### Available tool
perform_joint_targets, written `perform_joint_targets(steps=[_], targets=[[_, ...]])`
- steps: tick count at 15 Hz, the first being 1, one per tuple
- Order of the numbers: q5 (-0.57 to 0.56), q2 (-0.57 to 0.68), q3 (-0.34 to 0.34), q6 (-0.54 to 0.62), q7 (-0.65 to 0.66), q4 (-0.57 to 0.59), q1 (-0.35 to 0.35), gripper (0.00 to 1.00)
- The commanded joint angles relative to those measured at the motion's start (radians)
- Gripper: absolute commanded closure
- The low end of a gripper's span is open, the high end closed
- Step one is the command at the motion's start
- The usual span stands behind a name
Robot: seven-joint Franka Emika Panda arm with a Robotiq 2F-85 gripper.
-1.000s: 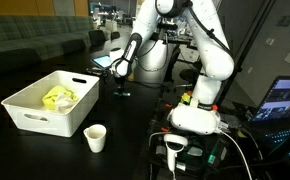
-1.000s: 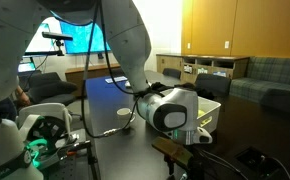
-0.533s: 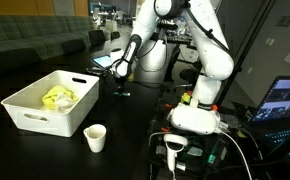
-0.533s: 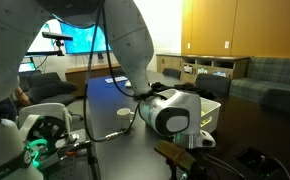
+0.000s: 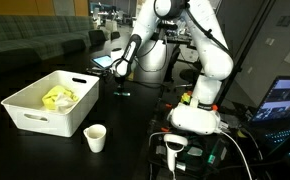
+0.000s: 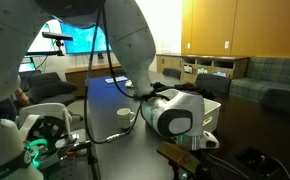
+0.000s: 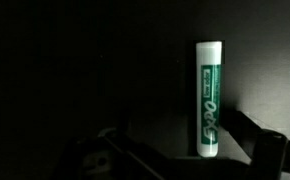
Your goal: Put the towels in the basket and the tape and marker in the mug
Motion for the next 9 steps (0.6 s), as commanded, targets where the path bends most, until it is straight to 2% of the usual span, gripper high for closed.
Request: perform_joint_targets(steps=[1,9], targets=[[0.013,0.031,0.035,0.023,-0.06,0.036,-0.048,0.0],[0.026,0.053,0.094,-0.002,-0.155,0.062,-0.106,0.0]])
